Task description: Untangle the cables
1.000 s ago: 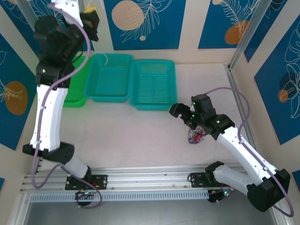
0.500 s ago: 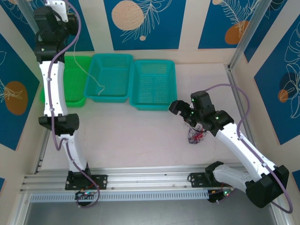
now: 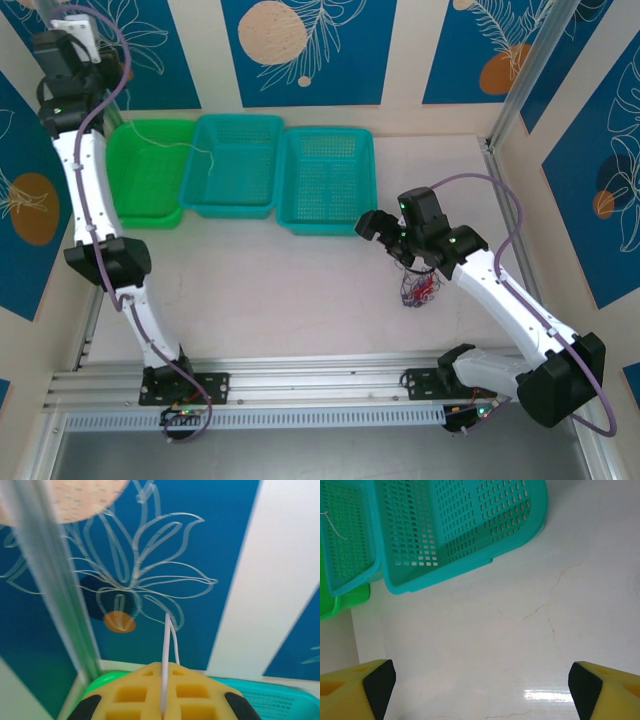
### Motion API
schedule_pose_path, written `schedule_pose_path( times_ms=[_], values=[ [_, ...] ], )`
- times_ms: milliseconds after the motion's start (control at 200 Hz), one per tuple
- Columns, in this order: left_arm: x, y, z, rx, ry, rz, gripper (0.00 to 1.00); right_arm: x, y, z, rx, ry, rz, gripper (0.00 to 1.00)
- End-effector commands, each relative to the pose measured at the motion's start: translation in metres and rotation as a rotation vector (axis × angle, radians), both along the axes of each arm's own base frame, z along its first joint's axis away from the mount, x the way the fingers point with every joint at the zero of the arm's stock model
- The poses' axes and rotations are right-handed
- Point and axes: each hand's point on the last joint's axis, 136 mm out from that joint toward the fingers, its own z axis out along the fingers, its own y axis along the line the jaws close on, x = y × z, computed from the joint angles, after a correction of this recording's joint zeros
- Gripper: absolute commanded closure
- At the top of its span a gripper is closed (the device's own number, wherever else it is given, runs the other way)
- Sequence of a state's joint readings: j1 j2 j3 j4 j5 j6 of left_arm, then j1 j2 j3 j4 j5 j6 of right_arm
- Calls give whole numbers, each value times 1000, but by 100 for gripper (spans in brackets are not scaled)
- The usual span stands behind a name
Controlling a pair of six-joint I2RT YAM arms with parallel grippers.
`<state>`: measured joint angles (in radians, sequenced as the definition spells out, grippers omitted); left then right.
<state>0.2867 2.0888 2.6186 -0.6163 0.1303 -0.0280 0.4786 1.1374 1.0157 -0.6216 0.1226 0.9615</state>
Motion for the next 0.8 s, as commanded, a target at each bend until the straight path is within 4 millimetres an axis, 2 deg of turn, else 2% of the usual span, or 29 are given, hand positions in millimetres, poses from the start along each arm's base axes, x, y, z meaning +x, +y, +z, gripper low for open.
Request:
schedule_pose_path(
  times_ms=[0,220,325,555,795],
  values=[
    [-33,16,60,-7,-158,22,100,-1,5,8,25,3,5,9],
    [-40,40,45,-11,-107,66,100,1,13,7,36,16,24,9],
    [-36,46,34,-54,-93,51,100,0,12,7,24,19,24,9],
    [5,50,-36,-178,-9,-23,100,-2,12,5,24,29,24,9],
    [27,56,-102,-258,92,-13,100,-5,9,1,18,39,14,9]
  ],
)
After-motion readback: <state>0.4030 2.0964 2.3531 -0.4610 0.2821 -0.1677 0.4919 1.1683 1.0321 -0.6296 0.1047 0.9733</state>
